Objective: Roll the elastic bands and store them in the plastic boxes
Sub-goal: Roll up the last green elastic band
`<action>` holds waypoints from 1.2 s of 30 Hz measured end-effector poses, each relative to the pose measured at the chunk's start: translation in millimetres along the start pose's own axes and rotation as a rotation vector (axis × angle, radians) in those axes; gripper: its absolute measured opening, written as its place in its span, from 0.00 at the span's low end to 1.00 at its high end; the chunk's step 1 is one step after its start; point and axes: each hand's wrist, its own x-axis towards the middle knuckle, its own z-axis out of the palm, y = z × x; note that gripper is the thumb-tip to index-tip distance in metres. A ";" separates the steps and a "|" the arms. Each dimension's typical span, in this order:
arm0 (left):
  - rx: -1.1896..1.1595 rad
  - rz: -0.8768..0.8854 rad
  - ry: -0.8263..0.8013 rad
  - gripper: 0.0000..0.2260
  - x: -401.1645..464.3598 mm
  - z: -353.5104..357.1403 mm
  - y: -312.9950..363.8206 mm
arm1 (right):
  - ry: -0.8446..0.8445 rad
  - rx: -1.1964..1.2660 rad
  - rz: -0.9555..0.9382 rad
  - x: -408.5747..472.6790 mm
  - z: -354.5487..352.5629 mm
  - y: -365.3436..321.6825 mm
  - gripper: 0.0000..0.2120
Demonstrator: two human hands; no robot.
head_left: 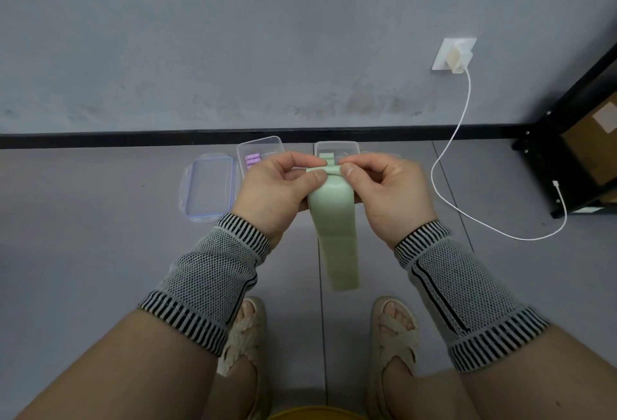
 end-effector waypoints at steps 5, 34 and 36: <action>0.012 0.008 -0.003 0.05 -0.6 -0.2 2.0 | -0.026 -0.050 -0.038 -2.0 -1.2 -2.3 0.04; 0.097 0.038 -0.013 0.09 0.8 3.3 -5.8 | -0.002 0.167 0.102 0.5 -2.3 -3.3 0.08; 0.114 0.034 -0.010 0.08 1.7 2.1 -5.7 | -0.018 0.208 0.104 1.2 -3.8 -3.3 0.05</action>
